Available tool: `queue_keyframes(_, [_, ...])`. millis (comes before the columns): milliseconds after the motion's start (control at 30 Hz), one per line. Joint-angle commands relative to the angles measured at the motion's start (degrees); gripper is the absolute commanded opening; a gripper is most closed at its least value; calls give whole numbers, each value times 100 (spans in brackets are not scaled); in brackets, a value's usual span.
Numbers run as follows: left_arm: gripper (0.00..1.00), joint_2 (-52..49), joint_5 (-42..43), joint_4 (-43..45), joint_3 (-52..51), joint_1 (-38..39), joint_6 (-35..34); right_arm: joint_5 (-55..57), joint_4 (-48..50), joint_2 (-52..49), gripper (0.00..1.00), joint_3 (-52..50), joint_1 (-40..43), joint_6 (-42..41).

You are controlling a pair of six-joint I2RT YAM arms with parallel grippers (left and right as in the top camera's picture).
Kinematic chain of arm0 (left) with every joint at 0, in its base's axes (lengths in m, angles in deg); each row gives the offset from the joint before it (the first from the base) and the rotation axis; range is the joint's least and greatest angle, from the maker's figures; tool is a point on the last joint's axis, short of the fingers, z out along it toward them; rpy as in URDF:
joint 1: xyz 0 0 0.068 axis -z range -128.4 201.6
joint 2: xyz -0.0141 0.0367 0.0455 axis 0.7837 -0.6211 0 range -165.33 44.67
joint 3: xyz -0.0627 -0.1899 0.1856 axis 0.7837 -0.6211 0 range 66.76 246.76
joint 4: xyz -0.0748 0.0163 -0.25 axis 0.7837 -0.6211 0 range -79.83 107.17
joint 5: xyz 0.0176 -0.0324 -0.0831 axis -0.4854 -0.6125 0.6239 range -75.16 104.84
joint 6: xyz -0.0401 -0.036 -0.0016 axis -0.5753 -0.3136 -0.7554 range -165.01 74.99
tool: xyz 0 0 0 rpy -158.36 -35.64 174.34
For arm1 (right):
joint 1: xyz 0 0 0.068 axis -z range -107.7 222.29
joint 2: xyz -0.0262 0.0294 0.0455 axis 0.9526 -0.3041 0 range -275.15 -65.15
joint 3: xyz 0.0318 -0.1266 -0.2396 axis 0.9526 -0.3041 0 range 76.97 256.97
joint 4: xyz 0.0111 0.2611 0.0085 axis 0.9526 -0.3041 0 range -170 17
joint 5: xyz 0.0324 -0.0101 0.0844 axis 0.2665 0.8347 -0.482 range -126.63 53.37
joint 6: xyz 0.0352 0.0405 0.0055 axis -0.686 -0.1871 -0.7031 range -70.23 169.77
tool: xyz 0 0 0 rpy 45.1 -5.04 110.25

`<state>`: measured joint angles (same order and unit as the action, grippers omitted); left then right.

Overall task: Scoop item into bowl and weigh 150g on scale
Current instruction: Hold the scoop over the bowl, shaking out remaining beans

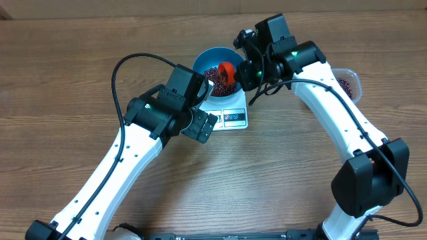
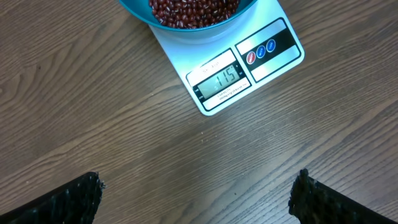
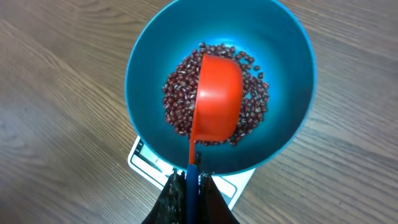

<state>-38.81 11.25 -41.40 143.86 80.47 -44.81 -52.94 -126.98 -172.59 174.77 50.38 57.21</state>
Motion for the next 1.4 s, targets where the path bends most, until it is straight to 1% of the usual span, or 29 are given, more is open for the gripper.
queue_keyframes(0, [100,68,66,9,-24,2,90,162,79,4,4,170,-50,-116])
queue_keyframes(200, [100,68,66,9,-24,2,90,157,70,4,4,170,-61,-195])
queue_keyframes(267, [100,68,66,9,-24,2,90,-59,-15,4,4,170,-87,229])
queue_keyframes(300, [100,68,66,9,-24,2,92,-61,-22,4,4,170,-87,313])
queue_keyframes(333, [100,68,66,9,-24,2,92,-11,7,4,4,170,-90,295])
queue_keyframes(467, [100,68,66,9,-24,2,90,166,223,4,4,170,-55,-363])
queue_keyframes(633, [100,68,66,9,-24,2,92,133,227,4,4,170,-52,-420])
queue_keyframes(667, [100,68,66,9,-24,2,90,-57,177,4,4,170,-61,-227])
queue_keyframes(733, [100,68,66,9,-24,2,90,-337,-2,4,4,170,-111,503])
queue_keyframes(767, [100,68,66,9,-24,2,90,-125,-11,4,4,170,-138,459])
queue_keyframes(833, [100,68,66,9,-24,2,92,304,61,4,3,170,-151,79])
queue_keyframes(933, [100,68,66,9,-24,2,90,363,122,4,4,170,-149,-166])
queue_keyframes(1367, [100,68,66,9,-24,2,90,363,144,4,4,170,-151,-313])
